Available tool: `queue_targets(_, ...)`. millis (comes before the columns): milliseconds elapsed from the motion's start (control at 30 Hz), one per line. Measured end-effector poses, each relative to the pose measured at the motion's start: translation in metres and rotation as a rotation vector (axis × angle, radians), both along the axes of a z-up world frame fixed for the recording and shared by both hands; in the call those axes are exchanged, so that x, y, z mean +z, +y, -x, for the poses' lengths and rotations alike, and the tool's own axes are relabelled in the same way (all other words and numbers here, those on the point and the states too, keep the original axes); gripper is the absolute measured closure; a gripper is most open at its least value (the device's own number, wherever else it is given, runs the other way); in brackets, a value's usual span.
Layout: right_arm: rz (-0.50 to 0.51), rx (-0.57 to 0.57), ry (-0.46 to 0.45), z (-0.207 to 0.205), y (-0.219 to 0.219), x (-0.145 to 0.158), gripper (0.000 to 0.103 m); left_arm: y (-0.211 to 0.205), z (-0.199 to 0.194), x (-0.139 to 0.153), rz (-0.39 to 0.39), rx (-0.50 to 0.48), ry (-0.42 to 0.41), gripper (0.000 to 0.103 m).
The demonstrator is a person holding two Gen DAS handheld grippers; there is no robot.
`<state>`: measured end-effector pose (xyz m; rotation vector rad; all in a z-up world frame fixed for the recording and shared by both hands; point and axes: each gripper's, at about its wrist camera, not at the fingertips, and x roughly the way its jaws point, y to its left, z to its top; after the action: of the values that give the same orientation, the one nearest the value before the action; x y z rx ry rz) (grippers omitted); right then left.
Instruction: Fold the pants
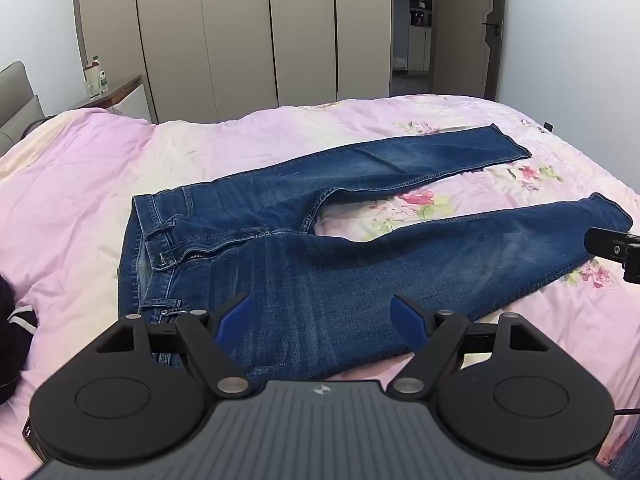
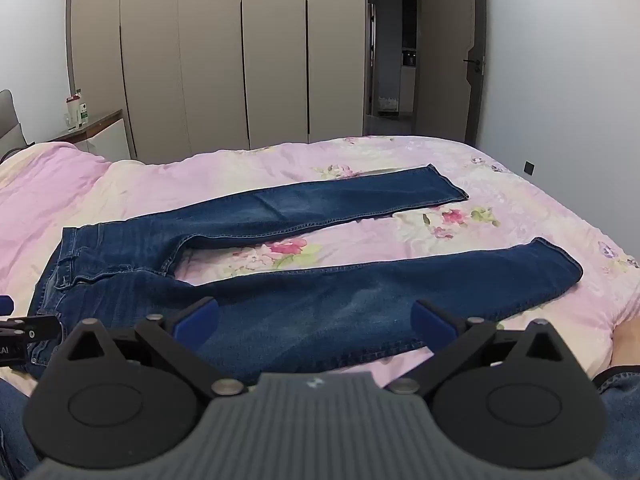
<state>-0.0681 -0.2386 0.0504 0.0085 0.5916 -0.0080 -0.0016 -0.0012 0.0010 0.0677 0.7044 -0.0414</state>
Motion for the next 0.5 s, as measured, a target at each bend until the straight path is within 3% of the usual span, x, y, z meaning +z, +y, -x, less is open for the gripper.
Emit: queue_targets(500, -0.006, -0.005, 0.026, -0.0037, 0.0057, 0.0036, 0.005, -0.0021, 0.0026, 0.002, -0.014, 0.009, 0.041, 0.012)
